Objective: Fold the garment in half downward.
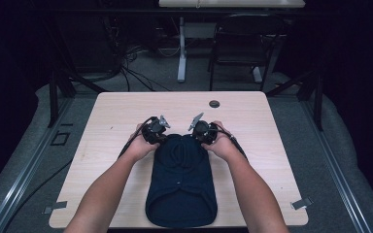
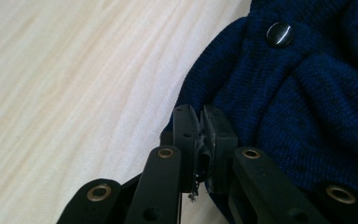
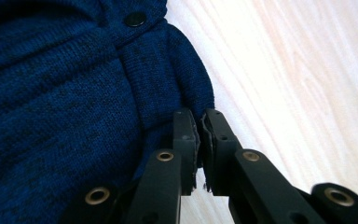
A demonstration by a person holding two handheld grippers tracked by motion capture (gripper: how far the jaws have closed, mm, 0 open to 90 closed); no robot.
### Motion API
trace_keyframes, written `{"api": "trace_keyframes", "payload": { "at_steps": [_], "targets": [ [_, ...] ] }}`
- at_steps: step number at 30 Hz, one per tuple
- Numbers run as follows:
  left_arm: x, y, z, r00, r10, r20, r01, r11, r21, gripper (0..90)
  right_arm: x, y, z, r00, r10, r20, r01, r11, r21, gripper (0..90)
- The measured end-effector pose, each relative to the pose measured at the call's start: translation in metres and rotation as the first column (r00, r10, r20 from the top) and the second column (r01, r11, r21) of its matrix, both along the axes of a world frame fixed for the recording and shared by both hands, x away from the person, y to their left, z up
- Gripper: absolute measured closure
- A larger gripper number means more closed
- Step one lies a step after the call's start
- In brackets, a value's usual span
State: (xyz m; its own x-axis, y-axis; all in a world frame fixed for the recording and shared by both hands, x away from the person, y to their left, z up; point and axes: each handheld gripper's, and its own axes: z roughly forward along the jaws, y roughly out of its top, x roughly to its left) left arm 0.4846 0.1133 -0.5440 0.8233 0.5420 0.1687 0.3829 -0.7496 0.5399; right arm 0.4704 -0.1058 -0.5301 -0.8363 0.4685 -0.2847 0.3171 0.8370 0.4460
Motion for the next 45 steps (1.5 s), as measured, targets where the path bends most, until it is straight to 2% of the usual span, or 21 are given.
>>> {"api": "trace_keyframes", "payload": {
  "at_steps": [3, 6, 7, 13, 17, 19, 22, 23, 25, 28, 31, 34, 39, 40, 44, 45],
  "targets": [
    [-0.003, 0.002, 0.008, 0.9998, -0.002, 0.018, 0.002, 0.9999, -0.015, 85.2, -0.003, -0.001, 0.005, 0.9999, 0.006, 0.013, -0.006, 1.000, -0.003, 84.4],
    [-0.007, 0.004, 0.016, 0.9992, -0.008, 0.039, 0.009, 0.9998, -0.019, 85.2, -0.007, -0.003, 0.010, 0.9997, 0.008, 0.021, -0.009, 1.000, 0.019, 84.6],
    [-0.008, 0.005, 0.022, 0.9986, -0.003, 0.054, 0.005, 0.9995, -0.032, 85.2, -0.009, -0.003, 0.014, 0.9994, 0.012, 0.033, -0.013, 1.000, 0.013, 84.7],
    [-0.010, 0.008, 0.036, 0.9967, -0.004, 0.081, 0.007, 0.9996, -0.027, 85.4, -0.011, -0.003, 0.024, 0.9986, 0.004, 0.052, -0.006, 0.999, 0.045, 85.1],
    [-0.011, 0.009, 0.049, 0.9946, -0.002, 0.104, 0.006, 0.9994, -0.035, 85.3, -0.012, -0.002, 0.031, 0.9982, 0.010, 0.060, -0.012, 0.999, 0.045, 85.3],
    [-0.011, 0.011, 0.060, 0.9925, -0.002, 0.123, 0.006, 0.9995, -0.032, 85.3, -0.012, -0.001, 0.043, 0.9967, 0.020, 0.079, -0.023, 0.999, 0.048, 85.4],
    [-0.011, 0.013, 0.067, 0.9912, -0.001, 0.132, 0.007, 0.9990, -0.043, 85.4, -0.012, 0.000, 0.052, 0.9949, 0.021, 0.098, -0.026, 0.999, 0.048, 85.4],
    [-0.011, 0.014, 0.071, 0.9906, -0.004, 0.137, 0.010, 0.9989, -0.045, 85.3, -0.012, 0.000, 0.061, 0.9931, 0.026, 0.115, -0.031, 0.998, 0.047, 85.5],
    [-0.012, 0.018, 0.081, 0.9880, -0.009, 0.154, 0.018, 0.9982, -0.056, 85.4, -0.013, 0.000, 0.069, 0.9909, 0.027, 0.132, -0.034, 0.998, 0.054, 85.6],
    [-0.012, 0.019, 0.087, 0.9862, -0.002, 0.166, 0.014, 0.9974, -0.071, 85.4, -0.014, 0.000, 0.076, 0.9886, 0.034, 0.147, -0.041, 0.998, 0.046, 85.6],
    [-0.012, 0.019, 0.096, 0.9826, -0.003, 0.185, 0.015, 0.9977, -0.066, 85.4, -0.014, 0.001, 0.091, 0.9844, 0.040, 0.171, -0.045, 0.998, 0.031, 85.7],
    [-0.012, 0.019, 0.104, 0.9788, 0.008, 0.205, 0.006, 0.9978, -0.067, 85.4, -0.012, 0.001, 0.101, 0.9822, 0.042, 0.183, -0.051, 0.998, 0.043, 85.8],
    [-0.012, 0.019, 0.119, 0.9703, 0.010, 0.242, 0.007, 0.9976, -0.069, 85.6, -0.010, 0.001, 0.114, 0.9775, 0.037, 0.208, -0.044, 0.999, 0.031, 85.9],
    [-0.011, 0.020, 0.121, 0.9694, 0.014, 0.245, 0.004, 0.9974, -0.072, 85.6, -0.009, 0.001, 0.116, 0.9761, 0.034, 0.215, -0.043, 0.998, 0.041, 85.9],
    [-0.010, 0.021, 0.133, 0.9618, 0.026, 0.272, -0.005, 0.9970, -0.077, 85.6, -0.009, 0.002, 0.127, 0.9694, 0.028, 0.244, -0.039, 0.998, 0.042, 85.9],
    [-0.010, 0.021, 0.136, 0.9582, 0.028, 0.285, -0.006, 0.9969, -0.079, 85.6, -0.009, 0.002, 0.130, 0.9675, 0.022, 0.252, -0.035, 0.998, 0.047, 85.9]
  ]
}}
